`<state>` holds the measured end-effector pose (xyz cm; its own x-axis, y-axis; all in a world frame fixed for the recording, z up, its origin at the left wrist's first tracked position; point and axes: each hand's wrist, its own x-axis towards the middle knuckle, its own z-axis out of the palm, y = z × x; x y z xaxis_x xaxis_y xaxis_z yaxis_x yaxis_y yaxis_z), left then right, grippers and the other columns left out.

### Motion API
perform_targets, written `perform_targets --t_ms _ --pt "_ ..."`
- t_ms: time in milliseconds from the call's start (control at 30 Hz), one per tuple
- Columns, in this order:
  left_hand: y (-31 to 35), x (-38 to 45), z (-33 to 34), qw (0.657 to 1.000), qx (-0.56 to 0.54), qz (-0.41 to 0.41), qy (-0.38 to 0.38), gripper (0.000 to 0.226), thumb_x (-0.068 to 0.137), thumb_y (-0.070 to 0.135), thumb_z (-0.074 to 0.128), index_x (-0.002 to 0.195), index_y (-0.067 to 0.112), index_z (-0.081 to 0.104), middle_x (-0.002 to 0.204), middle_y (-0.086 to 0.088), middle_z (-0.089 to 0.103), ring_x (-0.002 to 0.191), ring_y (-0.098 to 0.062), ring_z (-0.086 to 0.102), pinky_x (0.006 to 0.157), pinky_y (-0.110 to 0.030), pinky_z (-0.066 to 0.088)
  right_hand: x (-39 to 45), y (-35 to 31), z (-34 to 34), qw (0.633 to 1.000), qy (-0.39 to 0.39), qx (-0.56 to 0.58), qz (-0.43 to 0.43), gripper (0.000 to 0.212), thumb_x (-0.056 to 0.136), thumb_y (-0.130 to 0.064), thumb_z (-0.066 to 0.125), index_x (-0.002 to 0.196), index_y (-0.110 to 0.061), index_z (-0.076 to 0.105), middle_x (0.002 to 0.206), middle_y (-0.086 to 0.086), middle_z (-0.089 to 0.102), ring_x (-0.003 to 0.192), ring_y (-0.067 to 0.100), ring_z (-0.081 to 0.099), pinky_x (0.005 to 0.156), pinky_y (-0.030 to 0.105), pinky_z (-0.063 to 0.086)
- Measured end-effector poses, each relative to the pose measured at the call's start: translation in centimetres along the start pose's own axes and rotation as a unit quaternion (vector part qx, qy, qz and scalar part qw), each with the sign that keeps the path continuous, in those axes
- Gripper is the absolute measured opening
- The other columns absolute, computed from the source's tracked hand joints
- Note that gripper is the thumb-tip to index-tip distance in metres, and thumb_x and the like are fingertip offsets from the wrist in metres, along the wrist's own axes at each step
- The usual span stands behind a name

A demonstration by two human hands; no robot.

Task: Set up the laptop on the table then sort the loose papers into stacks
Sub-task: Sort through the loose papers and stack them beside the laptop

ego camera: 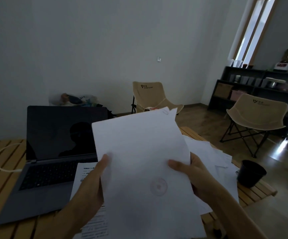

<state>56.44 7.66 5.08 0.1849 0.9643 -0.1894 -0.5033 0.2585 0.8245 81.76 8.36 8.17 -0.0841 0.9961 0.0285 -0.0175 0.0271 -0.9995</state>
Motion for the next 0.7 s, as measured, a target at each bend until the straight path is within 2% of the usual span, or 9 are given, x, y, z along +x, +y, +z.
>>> perform_targets --t_ms 100,167,267,367,433,500,567,633,700 --pt "-0.4 -0.7 0.0 0.985 0.130 0.103 0.049 0.052 0.085 0.058 0.061 0.081 0.009 0.078 0.077 -0.004 0.073 0.068 -0.024 0.070 0.069 -0.034 0.050 0.1 -0.2 0.4 1.000 -0.008 0.001 0.017 0.032 0.086 -0.016 0.071 0.117 -0.020 0.063 0.107 0.007 0.074 0.095 0.027 0.073 0.073 0.039 0.061" --pt "0.0 -1.2 0.4 0.936 0.228 0.239 0.122 0.051 0.083 0.053 0.067 0.065 0.006 0.069 0.053 0.001 0.058 0.047 -0.012 0.053 0.048 -0.025 0.039 0.6 0.3 1.0 0.983 0.053 -0.173 -0.012 0.042 0.083 -0.033 0.076 0.120 -0.028 0.058 0.115 -0.003 0.069 0.098 0.018 0.070 0.071 0.026 0.058" --pt "1.3 -2.6 1.9 0.854 0.287 0.375 0.218 0.019 0.087 0.036 0.063 0.069 0.037 0.062 0.059 0.013 0.064 0.055 -0.001 0.059 0.052 -0.022 0.046 0.5 -0.7 2.5 0.935 0.160 -0.306 -0.079 0.053 0.086 -0.046 0.072 0.131 -0.035 0.046 0.129 -0.012 0.056 0.115 0.006 0.057 0.077 0.013 0.045" --pt "0.2 -3.3 3.7 0.691 0.496 0.492 0.188 0.019 0.092 0.034 0.059 0.076 0.040 0.051 0.069 0.018 0.058 0.061 0.003 0.056 0.054 -0.013 0.043 -2.1 -4.1 4.6 0.967 -0.079 -0.186 -0.155 0.049 0.084 -0.055 0.067 0.125 -0.035 0.049 0.126 -0.020 0.062 0.116 0.001 0.061 0.088 0.019 0.055" --pt "-1.6 -2.9 4.5 0.590 0.585 0.547 0.103 0.008 0.089 0.033 0.058 0.097 0.032 0.059 0.090 0.011 0.065 0.077 0.000 0.062 0.071 -0.010 0.049 -4.2 -6.0 6.2 0.956 -0.184 -0.166 -0.157 0.060 0.068 -0.045 0.076 0.120 -0.032 0.048 0.112 -0.032 0.065 0.108 -0.008 0.062 0.080 0.010 0.054" --pt "-2.8 -2.7 4.9 0.565 0.637 0.523 0.041 0.039 0.081 0.043 0.058 0.117 0.026 0.060 0.118 0.005 0.063 0.103 -0.008 0.062 0.088 -0.018 0.045 -5.1 -6.0 7.1 0.962 -0.105 -0.187 -0.168 0.066 0.063 -0.043 0.082 0.117 -0.033 0.047 0.103 -0.023 0.068 0.099 -0.006 0.065 0.068 0.010 0.054" --pt "-3.5 -2.8 4.4 0.549 0.660 0.512 -0.019 0.056 0.080 0.051 0.056 0.131 0.026 0.053 0.135 0.008 0.052 0.118 -0.006 0.050 0.099 -0.021 0.043 -4.8 -5.3 7.1 0.962 0.057 -0.186 -0.192 0.028 0.083 -0.037 0.071 0.106 -0.034 0.055 0.094 -0.009 0.067 0.090 0.002 0.068 0.059 0.016 0.055" --pt "-3.1 -3.1 2.6 0.555 0.622 0.551 -0.030 0.043 0.084 0.043 0.056 0.124 0.028 0.056 0.129 0.014 0.054 0.112 -0.005 0.051 0.097 -0.022 0.044 -3.9 -5.1 5.9 0.947 0.152 -0.193 -0.209 0.009 0.094 -0.025 0.060 0.094 -0.034 0.060 0.089 -0.007 0.069 0.086 0.006 0.068 0.057 0.018 0.054" --pt "-1.5 -3.1 0.4 0.592 0.562 0.573 0.073 0.030 0.085 0.032 0.055 0.114 0.025 0.055 0.115 0.014 0.052 0.104 -0.009 0.052 0.092 -0.027 0.039 -3.1 -5.5 4.2 0.945 0.152 -0.190 -0.216 0.010 0.094 -0.020 0.061 0.096 -0.029 0.066 0.089 -0.008 0.074 0.087 0.006 0.070 0.058 0.017 0.055"
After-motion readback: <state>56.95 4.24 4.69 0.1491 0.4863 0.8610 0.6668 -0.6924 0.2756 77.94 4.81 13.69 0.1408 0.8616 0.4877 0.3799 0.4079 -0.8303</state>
